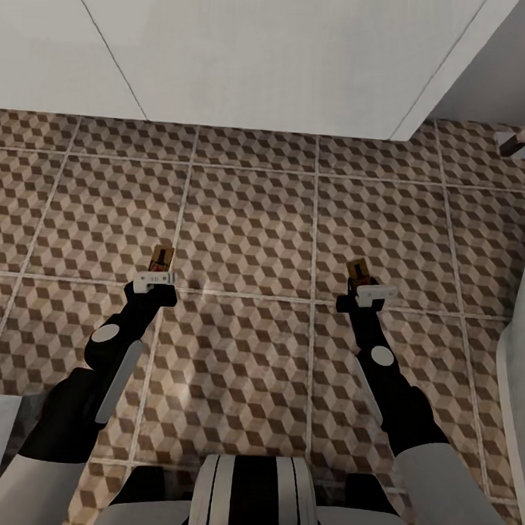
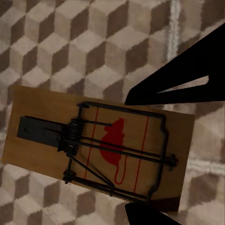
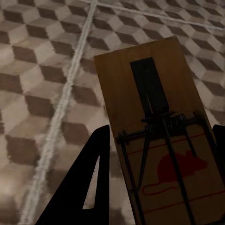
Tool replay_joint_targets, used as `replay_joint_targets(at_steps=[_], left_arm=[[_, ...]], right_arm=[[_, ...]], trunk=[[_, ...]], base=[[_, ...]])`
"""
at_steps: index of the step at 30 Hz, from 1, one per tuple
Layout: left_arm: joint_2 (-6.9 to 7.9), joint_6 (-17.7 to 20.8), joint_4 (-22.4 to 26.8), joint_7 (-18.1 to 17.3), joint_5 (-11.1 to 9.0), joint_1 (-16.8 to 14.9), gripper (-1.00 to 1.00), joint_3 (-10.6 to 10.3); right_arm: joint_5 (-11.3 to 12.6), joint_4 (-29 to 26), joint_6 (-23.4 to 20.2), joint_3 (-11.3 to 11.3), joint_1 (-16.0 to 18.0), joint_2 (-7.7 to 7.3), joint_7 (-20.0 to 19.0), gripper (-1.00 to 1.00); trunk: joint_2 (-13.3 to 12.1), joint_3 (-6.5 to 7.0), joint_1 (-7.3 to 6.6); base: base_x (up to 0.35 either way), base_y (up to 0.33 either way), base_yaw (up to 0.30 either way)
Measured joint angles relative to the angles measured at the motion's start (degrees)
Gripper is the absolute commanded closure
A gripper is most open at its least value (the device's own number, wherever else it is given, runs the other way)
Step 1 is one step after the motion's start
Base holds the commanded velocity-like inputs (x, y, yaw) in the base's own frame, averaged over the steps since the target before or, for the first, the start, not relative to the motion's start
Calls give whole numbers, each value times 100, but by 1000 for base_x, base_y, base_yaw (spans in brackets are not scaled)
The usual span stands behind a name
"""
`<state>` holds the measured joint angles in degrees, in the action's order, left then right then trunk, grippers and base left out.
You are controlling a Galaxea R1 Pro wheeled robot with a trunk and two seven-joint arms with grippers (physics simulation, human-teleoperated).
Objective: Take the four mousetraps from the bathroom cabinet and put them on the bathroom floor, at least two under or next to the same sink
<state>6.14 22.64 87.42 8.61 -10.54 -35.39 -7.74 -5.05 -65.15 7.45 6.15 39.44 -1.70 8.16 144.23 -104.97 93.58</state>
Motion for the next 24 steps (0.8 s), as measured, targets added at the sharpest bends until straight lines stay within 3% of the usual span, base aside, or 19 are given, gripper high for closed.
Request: replay_joint_targets(at_steps=[6, 16, 24], left_arm=[[1, -3, 3, 0, 2, 0, 100, 0], [1, -4, 1, 0, 3, 0, 100, 0], [2, -3, -5, 0, 3, 0, 100, 0]], right_arm=[[0, 0, 0, 0, 0, 0, 0, 100], [0, 0, 2, 0, 0, 0, 0, 100], [3, 0, 7, 0, 0, 2, 6, 100]], trunk=[[0, 0, 1], [0, 0, 2], [0, 0, 0]], base=[[277, 0, 0], [53, 0, 0], [279, 0, 0]])
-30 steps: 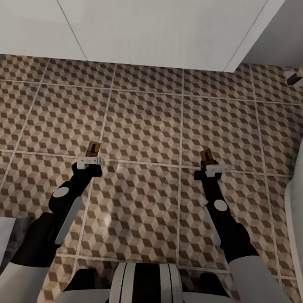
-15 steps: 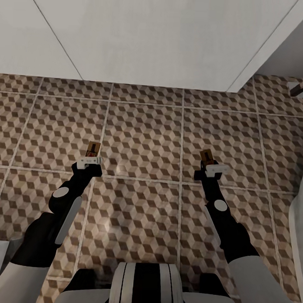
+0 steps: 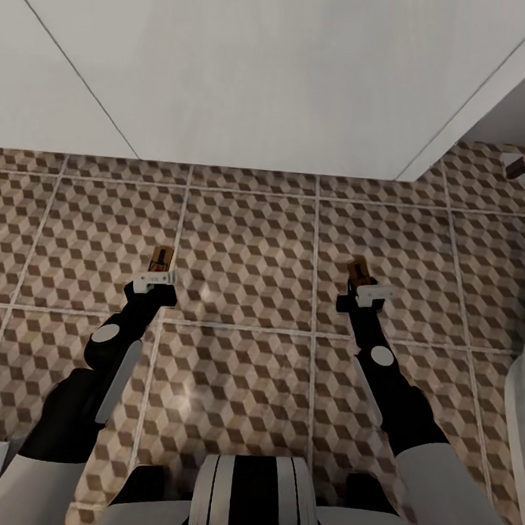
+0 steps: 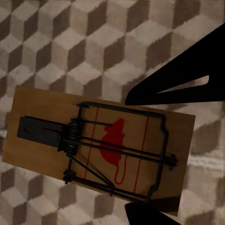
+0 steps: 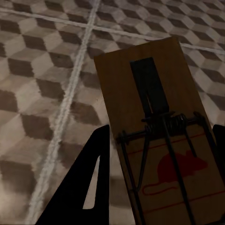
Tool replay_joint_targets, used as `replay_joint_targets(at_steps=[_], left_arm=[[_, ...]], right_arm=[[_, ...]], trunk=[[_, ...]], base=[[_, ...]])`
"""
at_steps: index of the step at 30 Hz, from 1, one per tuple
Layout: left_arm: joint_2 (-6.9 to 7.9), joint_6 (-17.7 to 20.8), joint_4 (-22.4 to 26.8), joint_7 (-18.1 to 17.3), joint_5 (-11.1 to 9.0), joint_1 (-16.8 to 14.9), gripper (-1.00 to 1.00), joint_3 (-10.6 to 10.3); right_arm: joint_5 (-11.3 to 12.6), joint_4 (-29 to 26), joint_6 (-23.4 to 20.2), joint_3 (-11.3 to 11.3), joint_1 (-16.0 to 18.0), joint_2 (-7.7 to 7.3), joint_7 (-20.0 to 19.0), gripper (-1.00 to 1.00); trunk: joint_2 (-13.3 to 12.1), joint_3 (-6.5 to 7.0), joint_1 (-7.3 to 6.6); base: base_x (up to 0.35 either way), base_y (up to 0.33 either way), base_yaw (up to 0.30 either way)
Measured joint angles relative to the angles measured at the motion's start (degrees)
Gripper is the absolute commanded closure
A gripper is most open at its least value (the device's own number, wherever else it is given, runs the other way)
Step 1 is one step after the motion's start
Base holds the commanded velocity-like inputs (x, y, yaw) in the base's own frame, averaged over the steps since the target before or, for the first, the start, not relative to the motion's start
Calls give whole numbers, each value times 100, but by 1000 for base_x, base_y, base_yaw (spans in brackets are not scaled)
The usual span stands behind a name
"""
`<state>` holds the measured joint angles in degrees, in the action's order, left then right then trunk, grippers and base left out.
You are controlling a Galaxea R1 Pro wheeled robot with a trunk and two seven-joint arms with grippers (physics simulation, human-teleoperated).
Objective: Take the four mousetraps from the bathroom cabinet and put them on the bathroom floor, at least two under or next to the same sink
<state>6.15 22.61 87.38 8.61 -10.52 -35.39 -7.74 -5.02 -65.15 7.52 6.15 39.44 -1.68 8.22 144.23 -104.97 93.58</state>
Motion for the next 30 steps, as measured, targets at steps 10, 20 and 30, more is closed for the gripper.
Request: replay_joint_targets(at_steps=[10, 20, 30], left_arm=[[-4, 0, -7, 0, -5, 8, 100, 0], [-7, 0, -9, 3, -8, 26, 100, 0], [-7, 0, -9, 8, -8, 26, 100, 0]], right_arm=[[24, 2, -9, 0, 0, 7, 2, 100], [93, 25, -26, -8, 0, 15, -59, 100], [633, 26, -56, -36, 0, -5, -340, 100]], trunk=[[0, 0, 1], [0, 0, 3], [0, 0, 3]], base=[[286, 0, 0], [28, 0, 0], [0, 0, 0]])
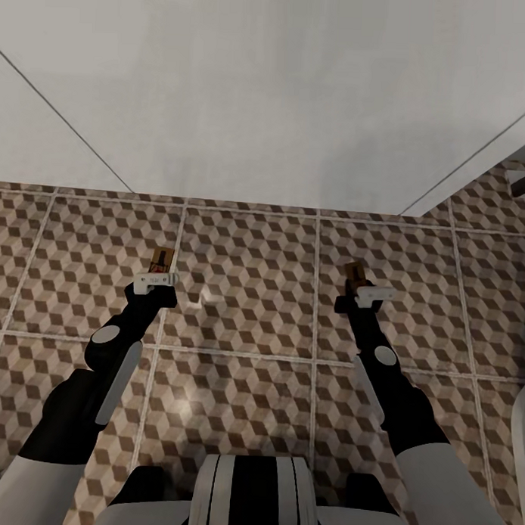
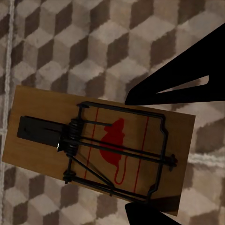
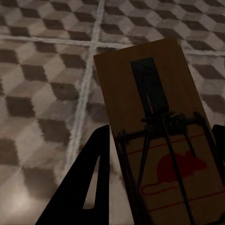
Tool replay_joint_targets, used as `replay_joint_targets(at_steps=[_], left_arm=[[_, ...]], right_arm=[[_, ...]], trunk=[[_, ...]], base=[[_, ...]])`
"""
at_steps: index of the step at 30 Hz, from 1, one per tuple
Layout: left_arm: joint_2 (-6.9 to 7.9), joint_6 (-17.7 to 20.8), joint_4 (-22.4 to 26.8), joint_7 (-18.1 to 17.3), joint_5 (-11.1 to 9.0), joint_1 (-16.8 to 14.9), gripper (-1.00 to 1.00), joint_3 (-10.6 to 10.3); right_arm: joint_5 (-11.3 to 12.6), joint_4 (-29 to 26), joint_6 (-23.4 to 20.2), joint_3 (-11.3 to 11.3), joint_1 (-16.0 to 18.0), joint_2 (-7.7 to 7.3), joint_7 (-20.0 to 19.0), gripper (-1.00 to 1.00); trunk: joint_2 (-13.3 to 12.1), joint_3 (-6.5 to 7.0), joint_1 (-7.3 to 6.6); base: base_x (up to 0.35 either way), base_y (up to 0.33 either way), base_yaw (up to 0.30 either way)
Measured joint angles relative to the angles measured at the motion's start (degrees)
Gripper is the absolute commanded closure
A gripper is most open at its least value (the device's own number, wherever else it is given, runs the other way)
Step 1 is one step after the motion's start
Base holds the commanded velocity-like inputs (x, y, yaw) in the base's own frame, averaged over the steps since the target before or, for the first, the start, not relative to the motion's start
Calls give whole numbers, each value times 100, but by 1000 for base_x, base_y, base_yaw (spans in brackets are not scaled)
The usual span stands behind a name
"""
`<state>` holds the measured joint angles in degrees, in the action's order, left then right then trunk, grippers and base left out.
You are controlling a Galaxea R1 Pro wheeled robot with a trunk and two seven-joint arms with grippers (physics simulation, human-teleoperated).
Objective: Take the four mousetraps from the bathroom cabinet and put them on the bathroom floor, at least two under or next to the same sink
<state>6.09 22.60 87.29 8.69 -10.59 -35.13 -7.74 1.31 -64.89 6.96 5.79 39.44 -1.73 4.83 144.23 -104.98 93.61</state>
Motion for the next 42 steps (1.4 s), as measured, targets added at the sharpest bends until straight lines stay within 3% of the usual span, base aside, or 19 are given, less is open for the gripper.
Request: replay_joint_targets(at_steps=[9, 28, 42], left_arm=[[0, 0, -8, 0, -1, 8, 100, 0], [0, 0, -19, 1, -1, 14, 100, 0], [0, 8, -18, 1, -1, 17, 100, 0]], right_arm=[[173, 6, -6, -4, 0, -12, -97, 100], [176, 7, -6, -5, 0, -13, -101, 100], [168, 17, 2, -4, 0, -13, -101, 100]], trunk=[[0, 0, 0], [0, 0, -1], [0, 0, 0]], base=[[0, 0, 0], [140, 0, 0], [13, 0, 0]])
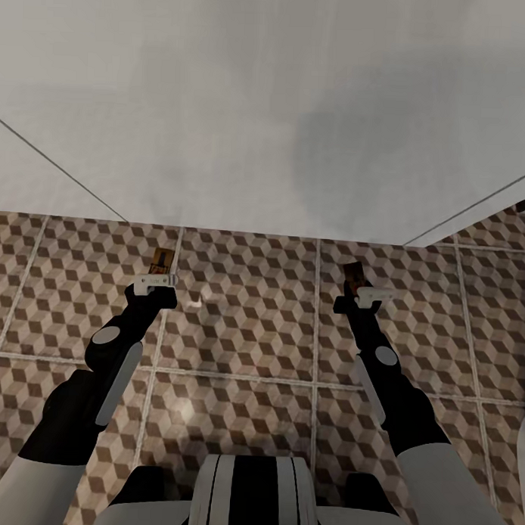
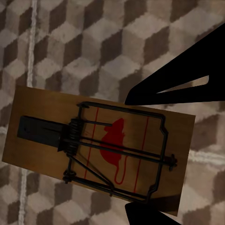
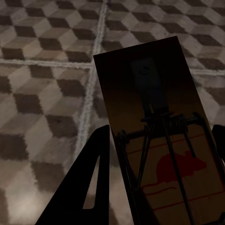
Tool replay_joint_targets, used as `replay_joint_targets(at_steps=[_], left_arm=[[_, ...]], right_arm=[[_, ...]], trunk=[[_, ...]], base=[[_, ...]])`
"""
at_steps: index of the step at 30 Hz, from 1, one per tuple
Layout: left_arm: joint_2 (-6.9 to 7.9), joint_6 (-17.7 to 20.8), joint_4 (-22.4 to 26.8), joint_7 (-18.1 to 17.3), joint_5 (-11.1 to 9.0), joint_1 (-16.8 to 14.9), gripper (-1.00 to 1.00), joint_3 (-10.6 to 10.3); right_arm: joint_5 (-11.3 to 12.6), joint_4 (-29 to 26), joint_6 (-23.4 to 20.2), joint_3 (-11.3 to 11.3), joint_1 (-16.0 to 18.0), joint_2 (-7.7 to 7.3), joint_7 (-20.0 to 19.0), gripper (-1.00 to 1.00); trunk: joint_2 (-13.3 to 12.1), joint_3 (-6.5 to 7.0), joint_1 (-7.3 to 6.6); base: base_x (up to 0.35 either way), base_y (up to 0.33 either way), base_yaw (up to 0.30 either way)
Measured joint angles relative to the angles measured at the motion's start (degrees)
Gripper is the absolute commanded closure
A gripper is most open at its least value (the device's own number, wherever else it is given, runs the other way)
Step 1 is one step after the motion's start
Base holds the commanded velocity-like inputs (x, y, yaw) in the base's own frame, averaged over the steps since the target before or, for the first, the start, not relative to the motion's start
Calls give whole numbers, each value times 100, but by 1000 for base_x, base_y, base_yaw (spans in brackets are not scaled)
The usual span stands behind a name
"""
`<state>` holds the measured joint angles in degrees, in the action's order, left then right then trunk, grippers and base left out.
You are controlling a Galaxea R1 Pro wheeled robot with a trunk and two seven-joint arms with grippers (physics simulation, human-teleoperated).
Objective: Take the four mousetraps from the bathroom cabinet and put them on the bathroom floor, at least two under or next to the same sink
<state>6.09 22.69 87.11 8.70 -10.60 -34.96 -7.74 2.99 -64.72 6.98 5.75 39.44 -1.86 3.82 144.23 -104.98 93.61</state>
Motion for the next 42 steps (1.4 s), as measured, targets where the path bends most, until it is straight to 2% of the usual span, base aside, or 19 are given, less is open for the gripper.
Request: replay_joint_targets(at_steps=[29, 42], left_arm=[[0, 1, -1, 0, 0, 0, 100, 0], [-7, -8, -3, 0, 0, 61, 100, 0]], right_arm=[[-8, 0, -1, -1, 0, -9, 1, 100], [-8, 0, 1, -1, 0, -11, 0, 100]], trunk=[[0, 0, 0], [0, 0, 0]], base=[[-2, 0, 0], [-130, 0, 0]])
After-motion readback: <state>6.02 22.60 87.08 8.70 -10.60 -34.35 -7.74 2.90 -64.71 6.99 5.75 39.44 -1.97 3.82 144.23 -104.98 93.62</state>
